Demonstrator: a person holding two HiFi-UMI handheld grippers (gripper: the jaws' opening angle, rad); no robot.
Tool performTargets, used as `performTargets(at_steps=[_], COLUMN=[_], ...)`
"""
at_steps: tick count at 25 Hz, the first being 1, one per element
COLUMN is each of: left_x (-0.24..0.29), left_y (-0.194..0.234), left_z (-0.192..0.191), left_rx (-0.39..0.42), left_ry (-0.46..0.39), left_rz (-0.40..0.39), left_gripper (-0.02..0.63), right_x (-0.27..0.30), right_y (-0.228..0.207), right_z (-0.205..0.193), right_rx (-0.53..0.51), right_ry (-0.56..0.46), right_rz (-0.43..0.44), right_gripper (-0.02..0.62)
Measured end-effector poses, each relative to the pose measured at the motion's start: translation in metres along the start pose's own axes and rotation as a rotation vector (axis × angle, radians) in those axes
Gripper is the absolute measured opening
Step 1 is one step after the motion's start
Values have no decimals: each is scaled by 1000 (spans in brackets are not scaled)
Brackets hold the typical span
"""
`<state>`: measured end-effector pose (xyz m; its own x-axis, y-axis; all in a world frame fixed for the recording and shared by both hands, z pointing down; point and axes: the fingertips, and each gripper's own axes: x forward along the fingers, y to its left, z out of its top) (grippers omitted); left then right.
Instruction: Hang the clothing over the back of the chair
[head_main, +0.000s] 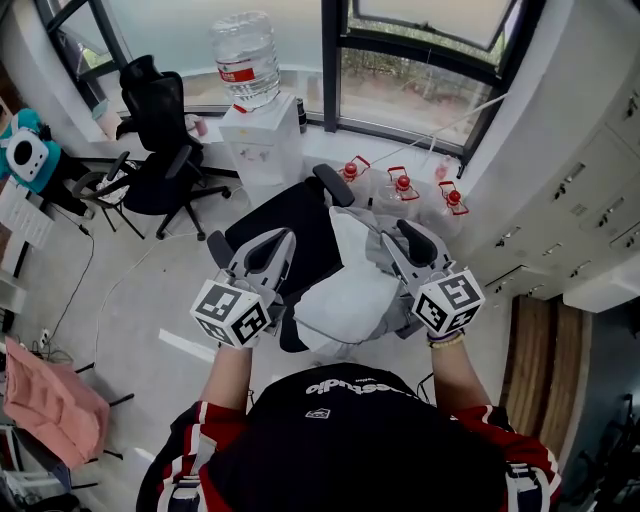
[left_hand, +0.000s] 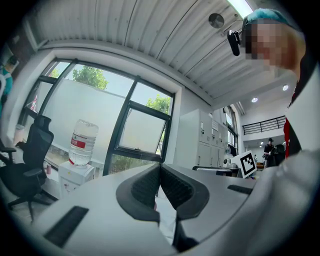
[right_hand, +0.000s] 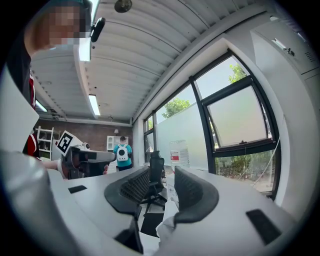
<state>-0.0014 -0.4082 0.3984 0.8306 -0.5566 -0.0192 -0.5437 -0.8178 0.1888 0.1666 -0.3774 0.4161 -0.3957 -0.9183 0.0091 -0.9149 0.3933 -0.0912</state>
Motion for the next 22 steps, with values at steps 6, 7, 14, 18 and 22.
performTargets(at_steps=[6,7,14,18,22], left_x=[0,-1,0,-2,-2], left_y=[1,1,1,2,3], left_z=[4,5,10,11,10], left_rx=[2,4,13,23,28], left_ry=[-8,-9,-15,-20,-19], left_rz=[-3,-4,-7,2,6], left_gripper=[23,23,23,23,23], right_x=[1,1,5,5,5], right_y=[3,5,8,13,15], right_z=[6,6,12,14,17], right_rx=[-6,-9,-26,-41,-45], right_ry=[-17,-18,-26,-31,-42], right_rz=[9,11,8,10,10], right_gripper=[90,82,40,31,-1])
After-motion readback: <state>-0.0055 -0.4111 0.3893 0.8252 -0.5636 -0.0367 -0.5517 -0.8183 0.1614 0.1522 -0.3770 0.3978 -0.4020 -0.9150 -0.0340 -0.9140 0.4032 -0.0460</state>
